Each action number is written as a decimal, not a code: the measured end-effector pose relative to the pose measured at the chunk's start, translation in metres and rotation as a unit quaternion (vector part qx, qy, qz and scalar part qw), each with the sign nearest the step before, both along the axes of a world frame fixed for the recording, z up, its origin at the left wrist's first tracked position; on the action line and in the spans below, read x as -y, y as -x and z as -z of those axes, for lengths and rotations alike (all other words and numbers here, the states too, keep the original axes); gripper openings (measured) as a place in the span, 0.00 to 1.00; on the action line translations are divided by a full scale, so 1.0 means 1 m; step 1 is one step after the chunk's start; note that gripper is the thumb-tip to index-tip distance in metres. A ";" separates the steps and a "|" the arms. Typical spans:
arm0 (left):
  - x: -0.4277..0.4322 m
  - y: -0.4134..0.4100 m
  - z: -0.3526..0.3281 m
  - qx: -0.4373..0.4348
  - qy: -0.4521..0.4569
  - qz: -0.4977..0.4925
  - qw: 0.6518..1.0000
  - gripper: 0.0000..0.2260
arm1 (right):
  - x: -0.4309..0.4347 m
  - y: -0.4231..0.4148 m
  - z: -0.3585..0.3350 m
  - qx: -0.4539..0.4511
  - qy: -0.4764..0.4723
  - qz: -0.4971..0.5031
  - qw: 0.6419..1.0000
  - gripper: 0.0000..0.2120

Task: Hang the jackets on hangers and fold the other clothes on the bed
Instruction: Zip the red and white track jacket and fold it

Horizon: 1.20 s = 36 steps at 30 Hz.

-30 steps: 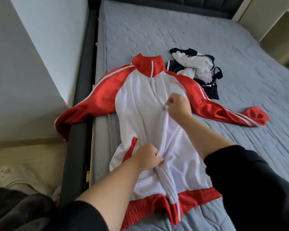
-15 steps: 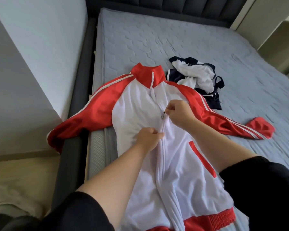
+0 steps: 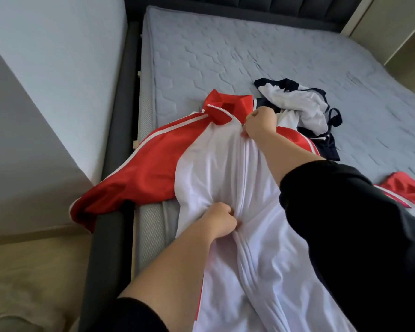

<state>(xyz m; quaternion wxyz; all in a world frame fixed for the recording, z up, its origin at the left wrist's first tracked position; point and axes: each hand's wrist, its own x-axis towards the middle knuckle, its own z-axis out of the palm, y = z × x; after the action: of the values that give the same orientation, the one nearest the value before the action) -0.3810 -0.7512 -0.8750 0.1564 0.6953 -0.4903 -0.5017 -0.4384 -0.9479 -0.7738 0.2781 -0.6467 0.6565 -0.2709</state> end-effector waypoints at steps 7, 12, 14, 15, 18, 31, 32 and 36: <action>0.004 -0.006 -0.003 0.007 -0.023 0.050 0.998 0.15 | 0.034 -0.013 -0.006 0.148 -0.041 0.038 0.987 0.10; 0.005 -0.009 -0.003 0.010 -0.024 0.068 0.997 0.15 | 0.059 -0.026 -0.039 0.282 0.003 0.079 0.956 0.12; 0.005 -0.009 -0.003 0.006 -0.028 0.069 0.997 0.15 | 0.063 -0.027 -0.045 0.323 0.013 0.080 0.943 0.14; 0.005 -0.009 -0.003 0.002 -0.029 0.069 0.997 0.15 | 0.063 -0.028 -0.047 0.320 0.019 0.074 0.944 0.14; 0.004 -0.009 -0.005 0.000 -0.024 0.060 0.998 0.14 | 0.057 -0.027 -0.044 0.302 0.027 0.041 0.952 0.13; -0.016 0.005 -0.006 0.001 0.066 0.015 0.998 0.09 | -0.074 0.034 0.054 0.191 -0.078 0.029 0.978 0.19; -0.021 0.009 -0.007 -0.016 0.064 0.006 0.998 0.10 | -0.091 0.047 0.063 0.185 -0.086 0.029 0.979 0.18; -0.048 0.025 -0.010 -0.068 0.068 -0.043 0.994 0.16 | -0.165 0.105 0.082 0.188 -0.114 0.030 0.975 0.14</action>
<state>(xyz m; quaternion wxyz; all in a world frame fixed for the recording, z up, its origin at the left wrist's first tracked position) -0.4061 -0.7027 -0.8647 0.2572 0.6679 -0.4812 -0.5062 -0.5435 -0.7833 -0.8561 0.4607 -0.5284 0.6378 -0.3191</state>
